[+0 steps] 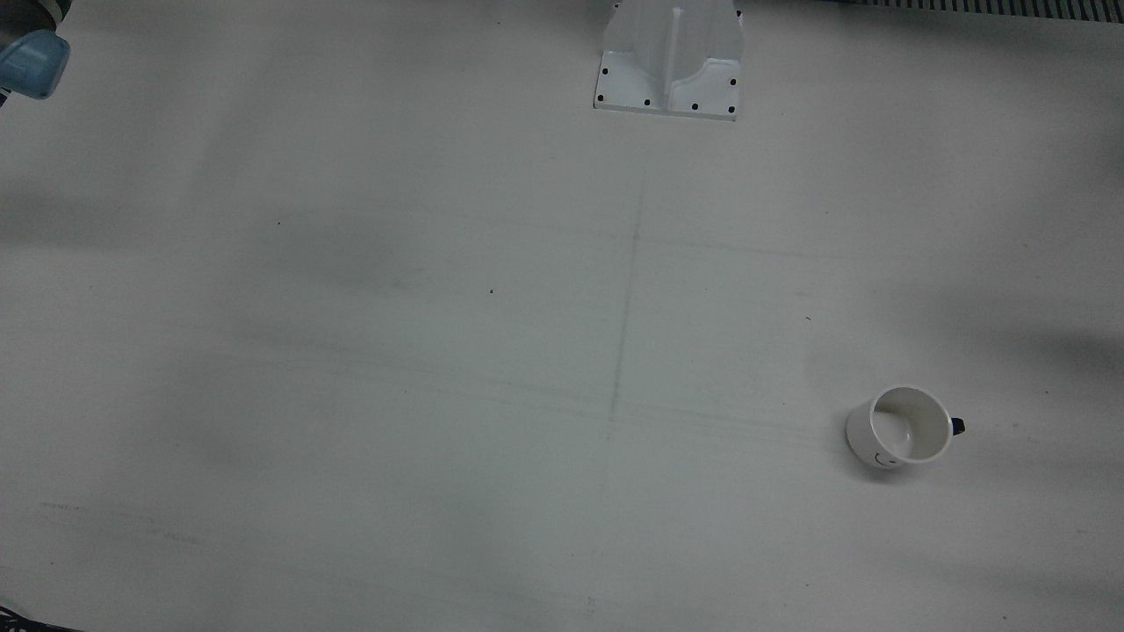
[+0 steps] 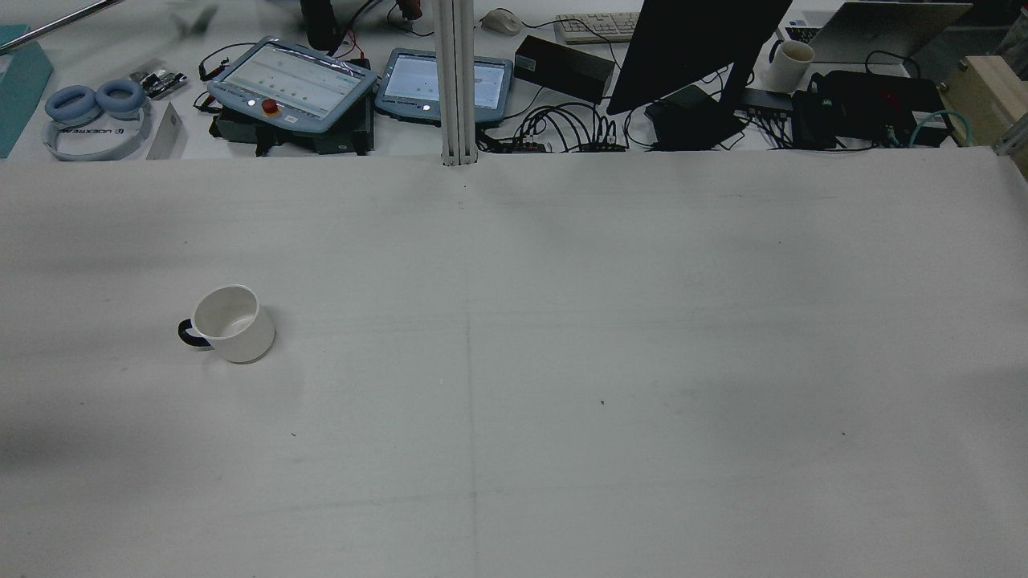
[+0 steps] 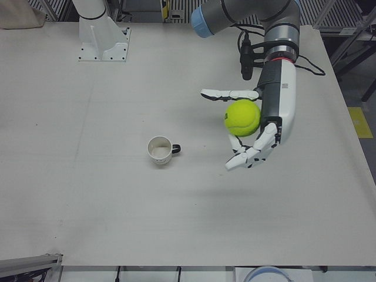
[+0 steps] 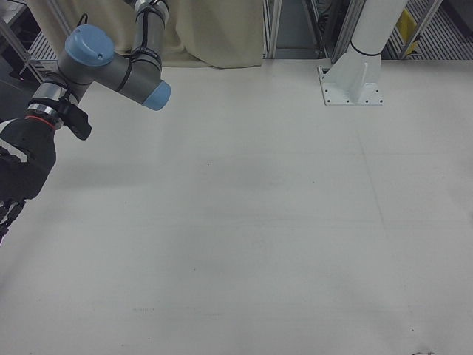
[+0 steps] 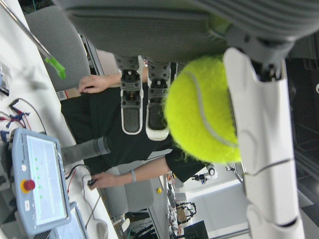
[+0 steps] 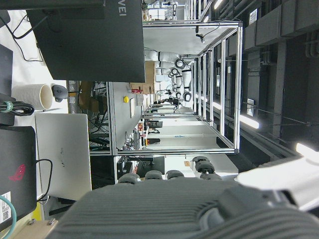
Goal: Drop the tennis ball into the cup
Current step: 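Hold the tennis ball over the white mug and open the left hand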
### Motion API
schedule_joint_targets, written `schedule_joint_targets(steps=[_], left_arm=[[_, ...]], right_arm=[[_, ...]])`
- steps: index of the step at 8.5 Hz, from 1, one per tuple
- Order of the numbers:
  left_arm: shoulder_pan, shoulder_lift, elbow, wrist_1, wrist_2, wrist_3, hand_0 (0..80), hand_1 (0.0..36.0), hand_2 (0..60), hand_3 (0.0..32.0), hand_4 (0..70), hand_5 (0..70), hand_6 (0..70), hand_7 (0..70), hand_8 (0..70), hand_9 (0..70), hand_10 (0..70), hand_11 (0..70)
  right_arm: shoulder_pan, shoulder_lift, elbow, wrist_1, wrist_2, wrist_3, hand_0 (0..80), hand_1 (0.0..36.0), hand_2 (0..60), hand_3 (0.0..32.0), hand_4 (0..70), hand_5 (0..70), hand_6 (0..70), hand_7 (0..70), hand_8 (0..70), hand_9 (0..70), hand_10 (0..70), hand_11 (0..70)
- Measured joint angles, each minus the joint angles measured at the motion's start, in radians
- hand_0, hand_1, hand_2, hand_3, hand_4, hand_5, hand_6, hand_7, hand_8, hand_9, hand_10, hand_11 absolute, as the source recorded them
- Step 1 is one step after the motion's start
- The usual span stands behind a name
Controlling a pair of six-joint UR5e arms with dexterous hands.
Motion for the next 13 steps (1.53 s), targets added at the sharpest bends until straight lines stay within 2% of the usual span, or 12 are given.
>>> schedule_joint_targets(steps=[1,2,3,4,6,7,8,9,10,11,12,13], left_arm=[[0.026,-0.004,-0.003,0.0,0.028,0.0,52.0,14.3,3.4,0.0,32.7,11.0,42.2,70.0,37.4,59.0,21.8,32.5],[0.1,-0.007,-0.005,-0.004,0.039,0.001,49.5,12.2,9.8,0.0,32.2,12.7,54.5,70.0,39.9,58.9,21.5,31.8],[0.2,-0.009,-0.004,-0.007,0.037,0.003,47.7,10.9,7.2,0.0,31.0,9.0,36.7,70.0,36.3,58.7,21.2,31.2],[0.296,-0.008,0.001,-0.009,0.007,0.007,47.5,9.6,7.4,0.0,29.9,11.2,48.9,70.0,38.4,57.7,20.9,30.7],[0.465,0.001,0.02,-0.009,-0.087,0.012,47.0,10.1,4.0,0.0,28.1,6.9,25.6,70.0,33.4,57.3,20.4,30.0],[0.508,0.003,0.031,-0.009,-0.123,0.013,46.5,9.1,7.6,0.0,27.3,9.2,39.2,70.0,35.5,56.0,19.9,29.2],[0.528,0.004,0.052,-0.012,-0.142,0.014,45.9,10.1,8.0,0.0,27.0,4.9,17.4,70.0,30.1,55.1,18.8,27.6],[0.535,0.004,0.067,-0.015,-0.15,0.014,41.9,8.5,17.6,0.0,26.7,7.3,32.9,70.0,32.5,52.9,16.9,24.6],[0.537,0.004,0.074,-0.017,-0.153,0.013,39.1,7.6,21.2,0.0,25.6,7.2,35.3,70.0,31.3,49.9,13.9,20.1],[0.536,0.004,0.077,-0.018,-0.156,0.012,38.9,7.0,14.8,0.0,20.7,5.8,29.0,55.5,21.0,34.4,7.0,10.3],[0.535,0.005,0.077,-0.019,-0.16,0.012,40.9,11.2,11.4,0.0,14.5,0.3,1.8,29.0,0.7,7.3,0.0,0.0],[0.533,0.005,0.075,-0.019,-0.163,0.011,40.6,11.6,12.6,0.0,12.5,0.3,1.6,21.4,0.0,2.8,0.0,0.0]], right_arm=[[0.0,0.0,0.0,0.0,0.0,0.0,0.0,0.0,0.0,0.0,0.0,0.0,0.0,0.0,0.0,0.0,0.0,0.0],[0.0,0.0,0.0,0.0,0.0,0.0,0.0,0.0,0.0,0.0,0.0,0.0,0.0,0.0,0.0,0.0,0.0,0.0],[0.0,0.0,0.0,0.0,0.0,0.0,0.0,0.0,0.0,0.0,0.0,0.0,0.0,0.0,0.0,0.0,0.0,0.0],[0.0,0.0,0.0,0.0,0.0,0.0,0.0,0.0,0.0,0.0,0.0,0.0,0.0,0.0,0.0,0.0,0.0,0.0],[0.0,0.0,-0.001,0.0,0.0,0.0,0.0,0.0,0.0,0.0,0.0,0.0,0.0,0.0,0.0,0.0,0.0,0.0],[0.0,0.0,-0.001,0.0,0.0,0.0,0.0,0.0,0.0,0.0,0.0,0.0,0.0,0.0,0.0,0.0,0.0,0.0],[0.0,0.0,-0.001,0.0,0.0,0.0,0.0,0.0,0.0,0.0,0.0,0.0,0.0,0.0,0.0,0.0,0.0,0.0],[0.0,0.0,-0.002,0.0,0.0,0.0,0.0,0.0,0.0,0.0,0.0,0.0,0.0,0.0,0.0,0.0,0.0,0.0],[0.0,0.0,-0.002,0.0,0.0,0.0,0.0,0.0,0.0,0.0,0.0,0.0,0.0,0.0,0.0,0.0,0.0,0.0],[0.0,0.0,-0.002,0.0,0.0,0.0,0.0,0.0,0.0,0.0,0.0,0.0,0.0,0.0,0.0,0.0,0.0,0.0],[0.0,0.0,-0.002,0.0,0.0,0.0,0.0,0.0,0.0,0.0,0.0,0.0,0.0,0.0,0.0,0.0,0.0,0.0],[0.0,0.0,-0.002,0.0,0.0,0.0,0.0,0.0,0.0,0.0,0.0,0.0,0.0,0.0,0.0,0.0,0.0,0.0]])
